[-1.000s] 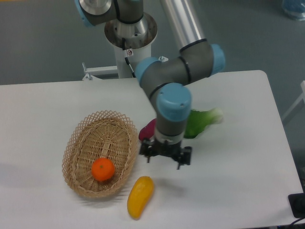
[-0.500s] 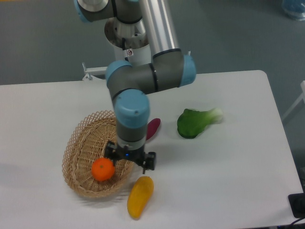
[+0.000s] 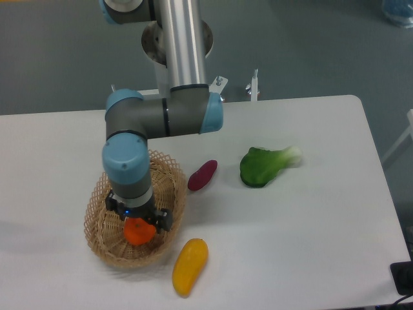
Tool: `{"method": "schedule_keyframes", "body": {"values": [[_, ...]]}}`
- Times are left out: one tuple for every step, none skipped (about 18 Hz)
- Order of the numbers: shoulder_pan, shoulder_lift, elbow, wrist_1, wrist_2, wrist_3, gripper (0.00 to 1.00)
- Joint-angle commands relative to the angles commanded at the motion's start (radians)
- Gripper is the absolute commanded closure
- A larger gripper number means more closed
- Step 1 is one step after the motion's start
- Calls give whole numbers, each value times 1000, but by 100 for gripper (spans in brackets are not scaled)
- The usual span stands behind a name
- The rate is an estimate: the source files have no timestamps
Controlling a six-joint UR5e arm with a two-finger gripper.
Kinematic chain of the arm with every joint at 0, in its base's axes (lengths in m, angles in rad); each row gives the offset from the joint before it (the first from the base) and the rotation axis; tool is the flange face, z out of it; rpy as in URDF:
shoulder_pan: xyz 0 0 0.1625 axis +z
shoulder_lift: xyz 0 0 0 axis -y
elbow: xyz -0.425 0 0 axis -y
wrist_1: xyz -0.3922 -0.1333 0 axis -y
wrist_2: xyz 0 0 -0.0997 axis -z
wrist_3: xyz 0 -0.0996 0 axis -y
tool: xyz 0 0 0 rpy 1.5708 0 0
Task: Pick up the orange from the basket
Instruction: 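Lower the gripper onto the orange and close the fingers around it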
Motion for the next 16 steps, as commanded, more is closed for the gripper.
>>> {"method": "schedule_keyframes", "body": {"values": [[0, -5, 2, 2, 5, 0, 0], [0, -11, 2, 0, 20, 0, 0], [0, -12, 2, 0, 29, 0, 0], [0, -14, 2, 0, 37, 0, 0], [0, -14, 2, 0, 41, 0, 0], [0, -17, 2, -2, 41, 0, 0], [-2, -20, 3, -2, 40, 0, 0], [-2, -26, 3, -2, 40, -2, 0], [-2, -32, 5, -2, 40, -2, 0], [-2, -37, 6, -6, 38, -2, 0], [-2, -40, 8, -6, 38, -2, 0], [-2, -40, 11, -6, 37, -2, 3], [-2, -41, 12, -6, 34, -2, 10], [-2, -40, 15, -6, 29, -2, 19], [-3, -41, 21, -6, 28, -2, 27], [-3, -40, 23, -6, 19, -5, 37]]}}
